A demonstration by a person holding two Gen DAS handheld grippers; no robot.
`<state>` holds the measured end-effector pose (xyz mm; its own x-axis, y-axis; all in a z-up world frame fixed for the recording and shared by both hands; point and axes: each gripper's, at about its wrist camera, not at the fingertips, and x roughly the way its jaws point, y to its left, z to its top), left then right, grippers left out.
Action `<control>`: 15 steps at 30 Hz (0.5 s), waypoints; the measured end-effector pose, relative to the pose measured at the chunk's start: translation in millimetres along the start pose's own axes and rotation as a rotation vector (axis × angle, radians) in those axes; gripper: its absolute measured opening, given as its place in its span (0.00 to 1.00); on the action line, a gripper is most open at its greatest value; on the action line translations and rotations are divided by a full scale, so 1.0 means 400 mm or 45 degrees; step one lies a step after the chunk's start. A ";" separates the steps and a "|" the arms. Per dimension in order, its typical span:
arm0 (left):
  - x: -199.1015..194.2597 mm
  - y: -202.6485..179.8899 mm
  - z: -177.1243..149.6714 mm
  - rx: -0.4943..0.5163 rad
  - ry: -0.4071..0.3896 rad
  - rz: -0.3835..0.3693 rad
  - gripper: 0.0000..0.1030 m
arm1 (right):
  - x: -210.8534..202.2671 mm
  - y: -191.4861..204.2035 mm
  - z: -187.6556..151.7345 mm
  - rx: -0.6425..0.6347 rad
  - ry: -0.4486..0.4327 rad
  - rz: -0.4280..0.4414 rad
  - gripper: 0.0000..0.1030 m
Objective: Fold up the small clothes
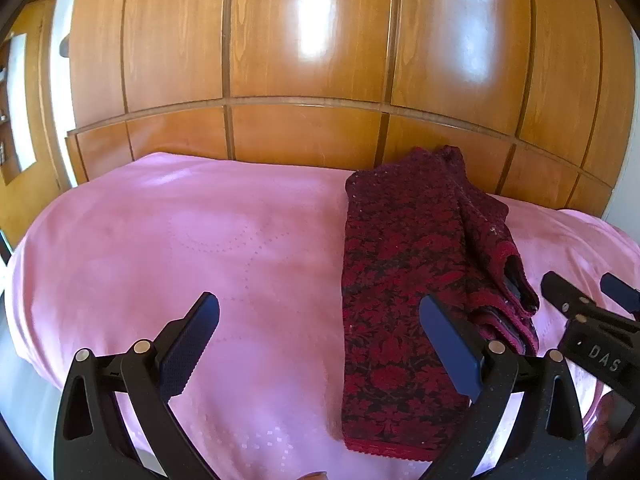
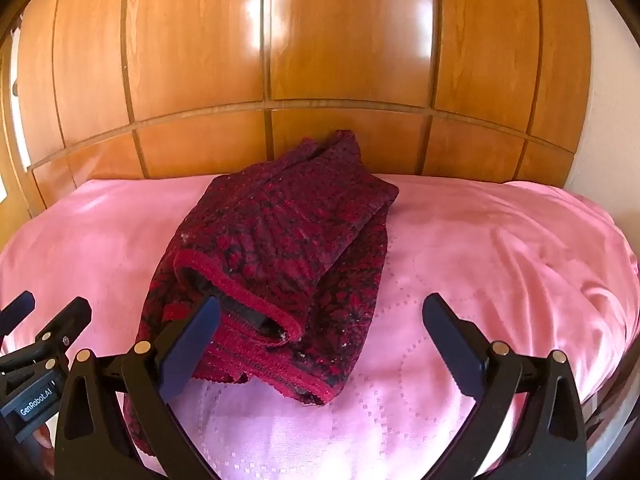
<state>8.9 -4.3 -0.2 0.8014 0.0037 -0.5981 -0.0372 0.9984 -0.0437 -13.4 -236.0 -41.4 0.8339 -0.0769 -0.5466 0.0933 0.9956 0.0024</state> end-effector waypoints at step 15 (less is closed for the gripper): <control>-0.017 0.019 -0.009 0.007 -0.063 -0.016 0.96 | -0.064 0.009 0.013 -0.030 -0.040 -0.004 0.96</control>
<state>1.1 3.0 0.6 0.8303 -0.0062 -0.5573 -0.0239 0.9986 -0.0467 -31.6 -230.6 -22.8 0.8502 -0.0809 -0.5202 0.0832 0.9964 -0.0189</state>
